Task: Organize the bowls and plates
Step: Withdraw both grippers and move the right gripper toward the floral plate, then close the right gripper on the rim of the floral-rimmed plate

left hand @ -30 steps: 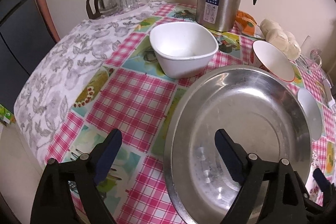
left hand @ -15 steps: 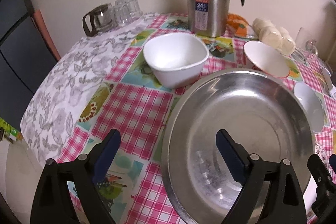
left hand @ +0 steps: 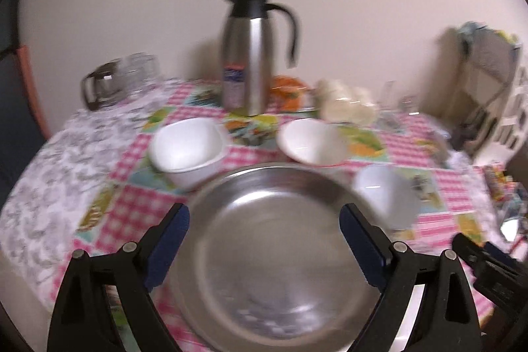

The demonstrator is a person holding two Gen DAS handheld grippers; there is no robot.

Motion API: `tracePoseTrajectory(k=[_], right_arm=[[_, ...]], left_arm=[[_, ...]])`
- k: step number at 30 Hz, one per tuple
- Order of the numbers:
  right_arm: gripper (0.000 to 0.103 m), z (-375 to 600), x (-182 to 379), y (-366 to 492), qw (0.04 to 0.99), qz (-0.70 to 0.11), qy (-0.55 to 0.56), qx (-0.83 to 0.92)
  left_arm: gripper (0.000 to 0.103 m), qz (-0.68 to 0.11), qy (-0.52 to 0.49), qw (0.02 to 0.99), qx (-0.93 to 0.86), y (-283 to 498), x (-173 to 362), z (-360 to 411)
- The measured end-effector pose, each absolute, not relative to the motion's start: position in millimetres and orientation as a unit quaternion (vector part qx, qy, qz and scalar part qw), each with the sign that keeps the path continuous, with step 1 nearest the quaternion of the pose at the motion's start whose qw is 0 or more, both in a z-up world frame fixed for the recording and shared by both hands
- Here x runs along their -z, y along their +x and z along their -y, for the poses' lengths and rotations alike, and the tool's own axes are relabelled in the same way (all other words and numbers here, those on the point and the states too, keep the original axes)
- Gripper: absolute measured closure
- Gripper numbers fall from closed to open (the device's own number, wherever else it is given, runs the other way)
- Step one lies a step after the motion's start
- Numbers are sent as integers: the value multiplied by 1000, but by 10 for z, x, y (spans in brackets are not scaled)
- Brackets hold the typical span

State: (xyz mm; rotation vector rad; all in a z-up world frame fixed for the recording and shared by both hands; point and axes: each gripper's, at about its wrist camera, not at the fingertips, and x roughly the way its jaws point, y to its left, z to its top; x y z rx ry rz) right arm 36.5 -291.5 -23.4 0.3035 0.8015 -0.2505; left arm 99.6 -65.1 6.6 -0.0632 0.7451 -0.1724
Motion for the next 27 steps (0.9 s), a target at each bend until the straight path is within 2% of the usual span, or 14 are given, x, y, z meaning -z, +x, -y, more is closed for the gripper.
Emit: tracePoseTrajectory(k=[9, 23, 27], right_arm=[[0, 3514, 187, 24, 898, -366, 188, 156], [0, 3962, 370, -256, 875, -383, 230, 186], [4, 3971, 425, -259, 870, -393, 238, 179]], left_arm=[[10, -366, -2, 916, 163, 748, -157, 1260], [11, -440, -20, 870, 221, 499, 59, 1686], [11, -461, -11, 857, 230, 422, 140, 1786]])
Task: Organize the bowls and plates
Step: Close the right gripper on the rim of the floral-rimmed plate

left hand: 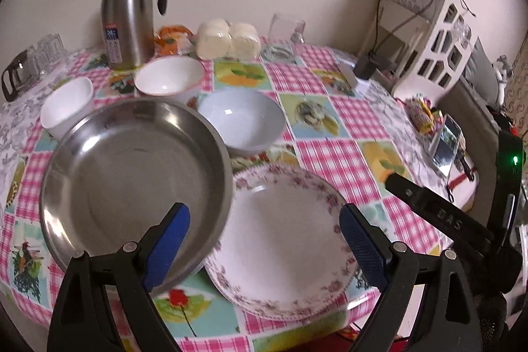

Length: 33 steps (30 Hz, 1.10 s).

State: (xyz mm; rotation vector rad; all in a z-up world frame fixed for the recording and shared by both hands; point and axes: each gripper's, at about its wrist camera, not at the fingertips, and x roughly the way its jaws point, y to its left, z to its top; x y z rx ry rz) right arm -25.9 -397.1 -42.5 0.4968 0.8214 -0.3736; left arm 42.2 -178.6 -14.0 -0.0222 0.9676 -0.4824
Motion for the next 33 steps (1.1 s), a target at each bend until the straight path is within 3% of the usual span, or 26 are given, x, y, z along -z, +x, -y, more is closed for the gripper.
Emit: tracePoseTrajectory(k=[6, 13, 18, 25, 28, 30, 33], right_arm=[[15, 3867, 591, -176, 861, -426, 226, 161], [17, 3773, 840, -82, 839, -473, 228, 140], [27, 3732, 967, -27, 827, -495, 236, 124], [31, 3695, 1093, 13, 811, -516, 247, 117], [39, 3690, 1097, 27, 812, -518, 241, 116], [53, 3679, 1099, 33, 813, -518, 239, 114], [66, 3667, 1103, 40, 815, -519, 231, 114]], left_arm=[[13, -494, -10, 835, 243, 362, 267, 1851], [17, -540, -14, 809, 231, 362, 477, 1873], [17, -561, -20, 800, 212, 358, 582, 1818], [17, -574, -25, 798, 183, 389, 653, 1726], [18, -575, -29, 798, 177, 391, 653, 1686], [18, -575, -30, 799, 174, 392, 650, 1670], [18, -574, -36, 799, 177, 387, 626, 1651]])
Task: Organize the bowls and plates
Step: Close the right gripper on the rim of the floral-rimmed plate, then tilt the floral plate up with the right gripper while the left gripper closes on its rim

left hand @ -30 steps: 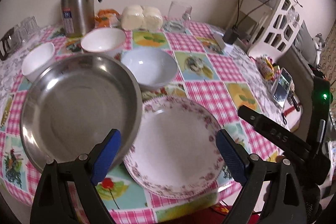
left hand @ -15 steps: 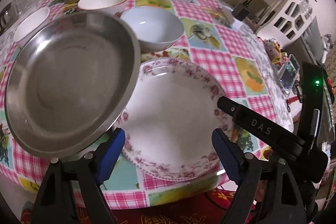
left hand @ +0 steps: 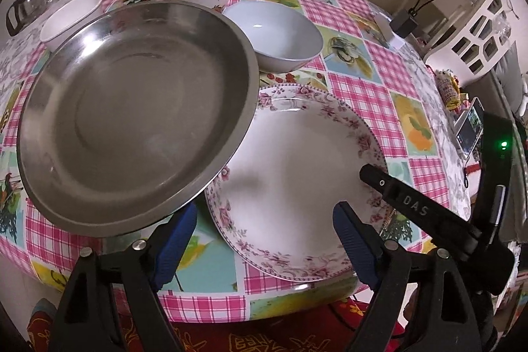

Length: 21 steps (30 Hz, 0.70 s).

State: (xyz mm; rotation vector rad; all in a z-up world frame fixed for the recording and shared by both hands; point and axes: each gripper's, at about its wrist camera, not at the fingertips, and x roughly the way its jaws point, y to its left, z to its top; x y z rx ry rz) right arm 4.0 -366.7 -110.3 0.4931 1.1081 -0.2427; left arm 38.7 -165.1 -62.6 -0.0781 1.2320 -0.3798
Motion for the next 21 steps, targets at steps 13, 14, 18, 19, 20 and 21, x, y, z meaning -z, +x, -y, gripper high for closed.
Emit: tracePoseTrajectory(k=[13, 14, 18, 19, 20, 21], right_arm=[[68, 3852, 1062, -23, 810, -519, 228, 153], [68, 3862, 1061, -33, 809, -518, 228, 156], [68, 3935, 1066, -66, 805, -516, 241, 166], [68, 3952, 1068, -74, 804, -515, 245, 166], [68, 3957, 1068, -79, 804, -515, 248, 165], [68, 3961, 1068, -83, 804, -514, 251, 165]], left_arm=[[18, -587, -28, 789, 177, 384, 774, 1723], [18, -588, -29, 789, 177, 393, 796, 1740], [18, -596, -22, 783, 175, 425, 908, 1823], [18, -598, -22, 782, 174, 433, 937, 1833], [18, -599, -23, 781, 174, 445, 965, 1847], [18, -601, -24, 780, 172, 460, 990, 1859]])
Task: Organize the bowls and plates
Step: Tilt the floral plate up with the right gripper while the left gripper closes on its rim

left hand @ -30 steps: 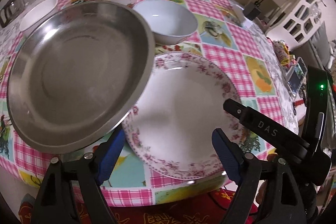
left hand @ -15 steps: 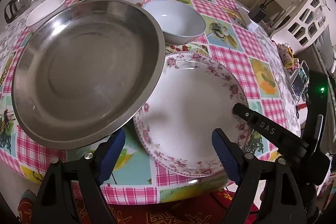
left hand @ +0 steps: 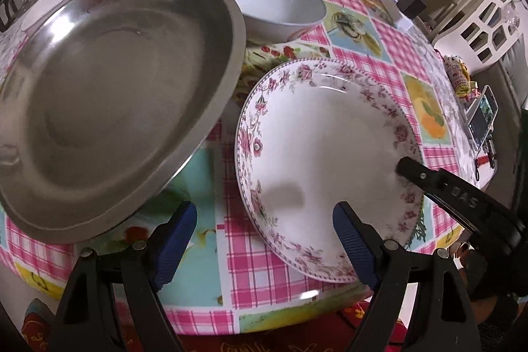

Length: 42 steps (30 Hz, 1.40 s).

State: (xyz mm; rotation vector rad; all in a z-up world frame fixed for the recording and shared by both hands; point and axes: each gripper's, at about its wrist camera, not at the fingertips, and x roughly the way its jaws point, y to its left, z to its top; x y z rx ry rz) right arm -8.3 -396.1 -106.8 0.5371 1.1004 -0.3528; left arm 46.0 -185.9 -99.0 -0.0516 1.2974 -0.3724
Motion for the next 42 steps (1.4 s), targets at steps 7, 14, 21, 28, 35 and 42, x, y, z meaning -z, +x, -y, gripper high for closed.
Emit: tracePoseTrajectory(k=[7, 14, 21, 28, 35, 42], right_arm=[[68, 4015, 1077, -115, 804, -504, 276, 153], [68, 4084, 1103, -159, 809, -480, 314, 129], [87, 4162, 1198, -192, 806, -455, 367, 91], [89, 4200, 1237, -224, 804, -442, 392, 76], [89, 4165, 1236, -182, 810, -442, 377, 81], [90, 4099, 1196, -122, 818, -452, 345, 86]], left_arm=[[42, -585, -27, 793, 171, 523, 1032, 1907], [70, -568, -38, 804, 172, 558, 1055, 1900], [71, -564, -62, 803, 182, 581, 1067, 1841], [72, -556, -54, 808, 186, 596, 1066, 1858], [71, -554, -53, 809, 191, 607, 1065, 1848], [74, -554, -57, 808, 192, 616, 1058, 1820]])
